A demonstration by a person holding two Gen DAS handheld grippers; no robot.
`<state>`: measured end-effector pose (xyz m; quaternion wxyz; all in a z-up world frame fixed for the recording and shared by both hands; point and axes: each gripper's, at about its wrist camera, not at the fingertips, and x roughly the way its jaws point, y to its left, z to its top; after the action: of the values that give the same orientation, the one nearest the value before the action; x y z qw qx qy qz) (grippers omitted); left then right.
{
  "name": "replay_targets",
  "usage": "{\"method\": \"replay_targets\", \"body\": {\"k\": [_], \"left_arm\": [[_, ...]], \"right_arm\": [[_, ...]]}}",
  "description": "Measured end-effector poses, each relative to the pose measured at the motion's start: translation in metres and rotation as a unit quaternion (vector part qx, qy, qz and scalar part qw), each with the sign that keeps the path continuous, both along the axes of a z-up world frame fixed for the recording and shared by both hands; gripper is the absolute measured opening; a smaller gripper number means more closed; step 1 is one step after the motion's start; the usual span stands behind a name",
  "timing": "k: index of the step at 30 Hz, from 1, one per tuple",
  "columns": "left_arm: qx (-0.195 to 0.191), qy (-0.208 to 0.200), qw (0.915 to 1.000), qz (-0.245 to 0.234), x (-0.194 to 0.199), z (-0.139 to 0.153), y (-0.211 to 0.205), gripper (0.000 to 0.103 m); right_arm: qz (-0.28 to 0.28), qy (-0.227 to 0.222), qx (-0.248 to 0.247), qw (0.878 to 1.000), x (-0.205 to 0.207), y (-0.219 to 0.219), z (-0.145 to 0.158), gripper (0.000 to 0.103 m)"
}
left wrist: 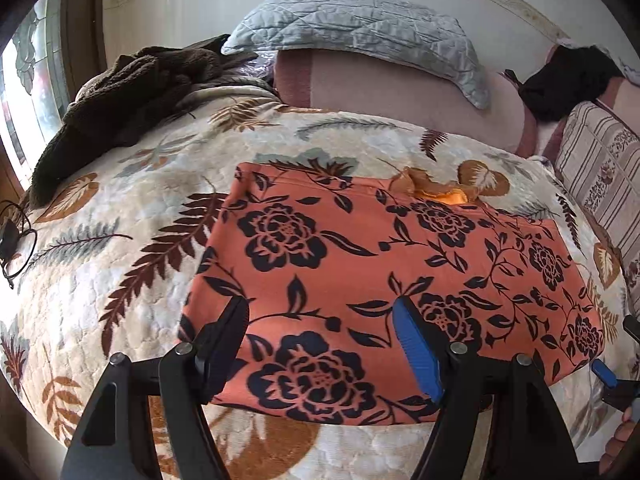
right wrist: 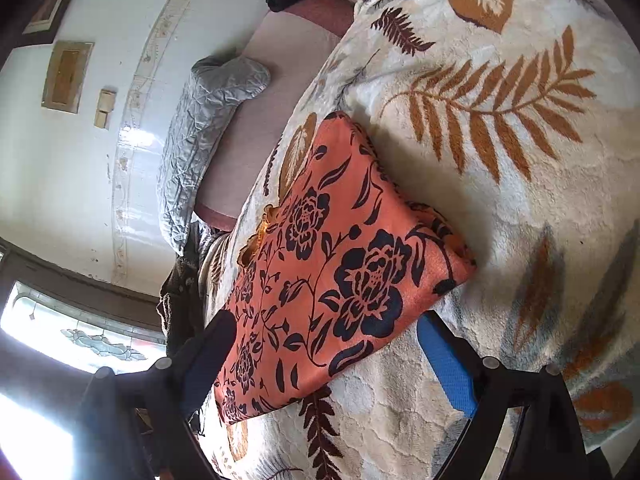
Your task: Fold small clothes
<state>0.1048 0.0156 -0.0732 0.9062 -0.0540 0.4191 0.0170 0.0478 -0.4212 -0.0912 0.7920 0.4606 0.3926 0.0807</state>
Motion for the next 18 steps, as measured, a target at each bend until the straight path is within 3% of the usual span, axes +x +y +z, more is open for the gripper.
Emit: {"method": "replay_targets", "body": {"k": [12, 18], "left_arm": [[0.03, 0.031, 0.9986, -0.029, 0.02, -0.033, -0.031, 0.075], [0.021, 0.012, 0.9993, -0.03, 0.018, -0.027, -0.032, 0.075]], "right_arm": [[-0.01, 0.023, 0.006, 1.0, 0.002, -0.003, -0.01, 0.093], [-0.019, 0.032, 0.013, 0.999, 0.006, -0.003, -0.014, 0.093]]}}
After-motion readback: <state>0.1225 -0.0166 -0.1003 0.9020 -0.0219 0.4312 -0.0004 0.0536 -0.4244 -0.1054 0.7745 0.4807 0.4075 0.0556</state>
